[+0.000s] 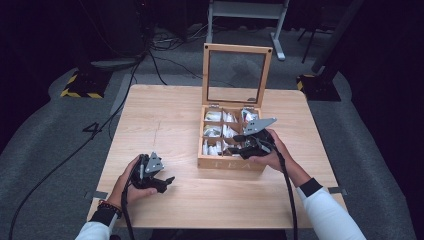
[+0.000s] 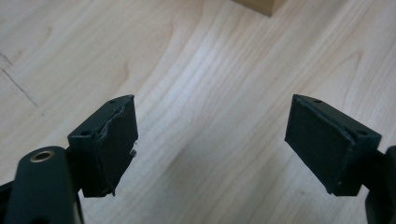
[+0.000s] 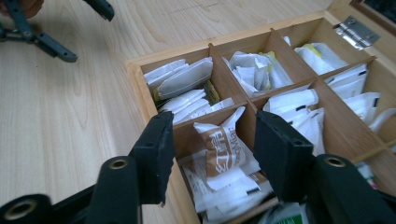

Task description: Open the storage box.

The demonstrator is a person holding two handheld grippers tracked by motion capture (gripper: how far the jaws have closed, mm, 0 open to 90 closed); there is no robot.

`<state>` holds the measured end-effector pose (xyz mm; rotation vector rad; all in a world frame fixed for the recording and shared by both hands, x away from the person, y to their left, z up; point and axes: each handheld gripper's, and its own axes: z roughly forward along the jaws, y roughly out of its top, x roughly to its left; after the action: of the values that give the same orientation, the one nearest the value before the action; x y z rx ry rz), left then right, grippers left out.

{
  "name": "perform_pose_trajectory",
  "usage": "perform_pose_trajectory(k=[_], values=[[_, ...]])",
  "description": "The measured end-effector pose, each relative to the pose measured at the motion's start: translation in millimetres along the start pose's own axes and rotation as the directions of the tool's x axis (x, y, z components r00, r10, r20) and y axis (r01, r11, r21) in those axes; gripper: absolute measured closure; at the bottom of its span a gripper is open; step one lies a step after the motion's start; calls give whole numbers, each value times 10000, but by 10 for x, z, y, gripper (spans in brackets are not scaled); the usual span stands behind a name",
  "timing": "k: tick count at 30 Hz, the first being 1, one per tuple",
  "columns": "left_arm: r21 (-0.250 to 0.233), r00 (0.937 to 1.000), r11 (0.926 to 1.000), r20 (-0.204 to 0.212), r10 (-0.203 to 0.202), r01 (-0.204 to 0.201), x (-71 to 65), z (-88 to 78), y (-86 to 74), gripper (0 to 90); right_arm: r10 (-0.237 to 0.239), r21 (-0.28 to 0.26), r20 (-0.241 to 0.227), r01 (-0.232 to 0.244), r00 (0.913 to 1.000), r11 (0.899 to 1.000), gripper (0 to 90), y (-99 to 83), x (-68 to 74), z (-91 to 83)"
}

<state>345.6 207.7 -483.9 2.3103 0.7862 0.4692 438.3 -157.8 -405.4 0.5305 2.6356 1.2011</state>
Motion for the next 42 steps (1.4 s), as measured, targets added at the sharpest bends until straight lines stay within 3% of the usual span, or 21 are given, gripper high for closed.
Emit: perform_pose_trajectory(k=[6,8,15,18,23,26,31,37,42], values=[[144,9997,9998,217,122,-125,-42,19,-116,171,181,319,-403,-168,9990,9994,514,31,-54,189],[201,9995,9997,293,144,-150,-47,32,-142,171,178,574,-214,-166,9996,9982,524,29,-64,238],[-58,9982,9998,572,-175,178,-15,37,-196,170,342,1087,-176,-321,9993,9936,498,-23,-135,362],[-313,9964,9987,756,-386,411,5,49,-239,169,362,1018,-152,-344,9992,9942,505,-26,-157,365],[-195,9938,9969,827,-749,768,9,52,-240,169,267,1243,-115,-250,9996,9919,555,-29,-163,381],[-129,9911,9949,898,-982,998,15,55,-242,169,-199,1456,48,190,9998,9892,650,-21,-100,402],[-111,9912,9952,907,-963,977,23,55,-241,168,-684,1916,316,611,9972,9796,723,-3,-46,454],[-121,9910,9950,918,-974,989,23,56,-241,169,-860,1845,510,752,9950,9800,805,-6,-29,446],[-132,9911,9952,927,-953,969,25,58,-240,169,-640,1369,619,550,9960,9891,834,-41,-51,378]])
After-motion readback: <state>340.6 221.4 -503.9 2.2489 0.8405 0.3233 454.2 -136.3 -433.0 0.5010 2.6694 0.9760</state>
